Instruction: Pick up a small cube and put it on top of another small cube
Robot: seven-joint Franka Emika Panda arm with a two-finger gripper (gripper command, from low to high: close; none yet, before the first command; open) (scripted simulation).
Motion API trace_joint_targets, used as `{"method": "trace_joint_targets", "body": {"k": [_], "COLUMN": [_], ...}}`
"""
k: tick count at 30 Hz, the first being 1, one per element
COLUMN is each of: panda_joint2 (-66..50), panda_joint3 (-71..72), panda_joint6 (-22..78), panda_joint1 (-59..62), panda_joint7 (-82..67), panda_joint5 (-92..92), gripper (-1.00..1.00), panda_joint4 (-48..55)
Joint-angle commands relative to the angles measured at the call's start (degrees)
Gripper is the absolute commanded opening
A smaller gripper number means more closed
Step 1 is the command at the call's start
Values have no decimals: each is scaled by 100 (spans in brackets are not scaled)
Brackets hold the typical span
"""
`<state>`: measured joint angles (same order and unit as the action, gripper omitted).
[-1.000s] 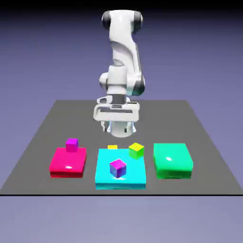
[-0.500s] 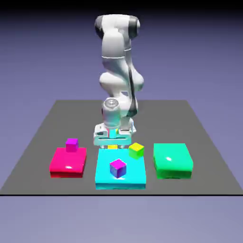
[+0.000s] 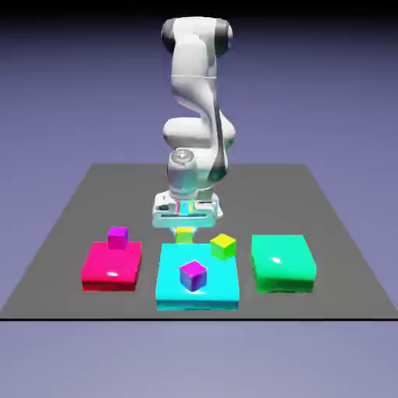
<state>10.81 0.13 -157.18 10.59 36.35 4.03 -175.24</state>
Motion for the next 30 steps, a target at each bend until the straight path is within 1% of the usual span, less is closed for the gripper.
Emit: {"method": "trace_joint_targets", "body": {"k": [1,15,18,23,24,25,30], "panda_joint2": [88,260,183,-744,-745,-745,183], "panda_joint3": [-160,-1416,-1328,-1288,-1288,-1288,-1328], "panda_joint6": [152,2609,2596,1362,1361,1361,2596], "panda_joint1": [-62,1714,1875,1833,1833,1833,1875], "panda_joint7": [-55,3403,3650,3355,3355,3355,3650], "panda_joint5": [-101,-563,-489,-875,-875,-875,-489], "gripper": [-100,-100,-100,-100,100,100,100], "panda_joint4": [207,2592,2522,2185,2185,2185,2522]}}
